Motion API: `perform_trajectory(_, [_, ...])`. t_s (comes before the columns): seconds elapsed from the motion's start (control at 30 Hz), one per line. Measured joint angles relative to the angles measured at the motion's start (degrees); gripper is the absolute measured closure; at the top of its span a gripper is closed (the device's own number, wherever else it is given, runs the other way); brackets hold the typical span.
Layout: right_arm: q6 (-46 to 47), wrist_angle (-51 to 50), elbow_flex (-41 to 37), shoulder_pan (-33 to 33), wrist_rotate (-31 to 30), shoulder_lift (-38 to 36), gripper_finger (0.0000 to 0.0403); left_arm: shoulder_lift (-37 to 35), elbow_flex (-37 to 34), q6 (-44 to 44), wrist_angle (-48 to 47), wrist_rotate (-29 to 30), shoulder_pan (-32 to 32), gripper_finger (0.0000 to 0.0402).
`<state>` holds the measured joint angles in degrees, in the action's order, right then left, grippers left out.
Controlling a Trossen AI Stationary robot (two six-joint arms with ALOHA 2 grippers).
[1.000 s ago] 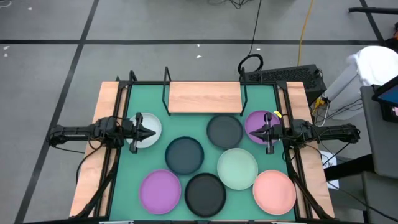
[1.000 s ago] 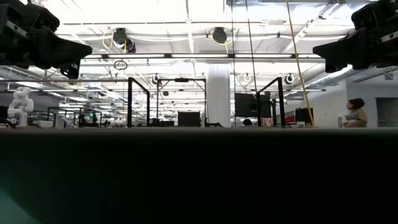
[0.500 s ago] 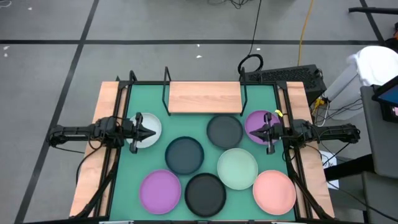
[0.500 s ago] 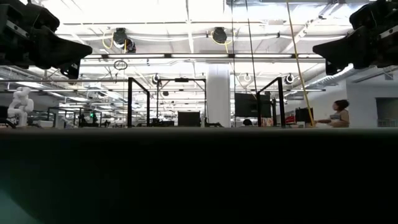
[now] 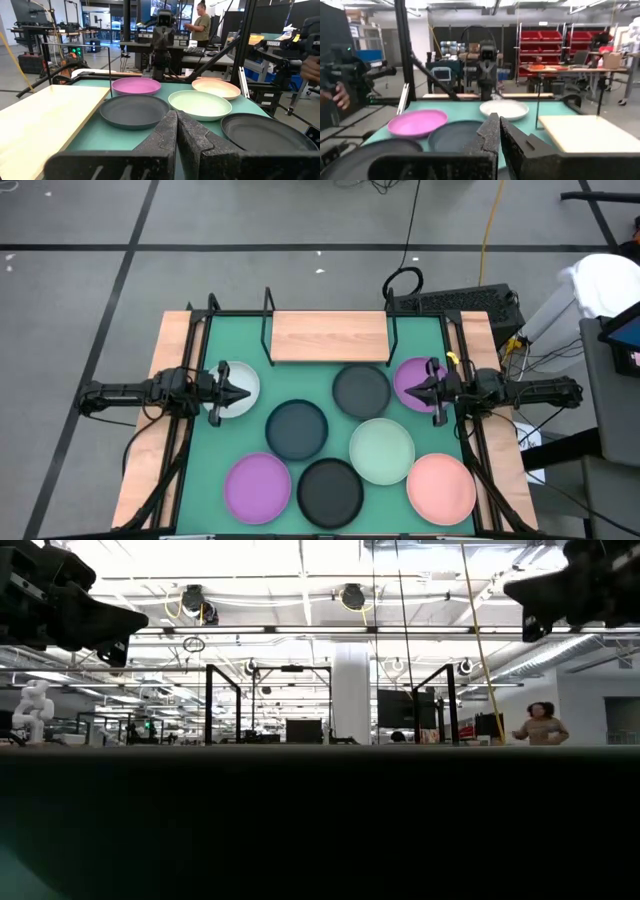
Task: Place and stack plates onto a shelf
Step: Put the top black plate on the shelf
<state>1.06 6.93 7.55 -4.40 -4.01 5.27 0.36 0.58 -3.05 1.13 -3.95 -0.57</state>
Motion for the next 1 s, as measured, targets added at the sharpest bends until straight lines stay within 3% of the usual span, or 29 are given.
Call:
perform_trajectory(0.27, [-2.44,-0.51,11.49,-0.09,-1.90,12.66,0.0403,0.00,0.00,0.00,0.02,-0.01,0.00,0.0389])
perform_trajectory(0.6, [-0.14,-12.18,30.92,-0.24,-1.82,29.19,0.0403,0.00,0.00,0.00,0.02,-0.02,0.02,0.0389])
perform_trajectory(1.0, [7.59,-26.15,45.51,-0.26,-1.86,39.98,0.0403,0.00,0.00,0.00,0.01,0.00,-0.01,0.0389])
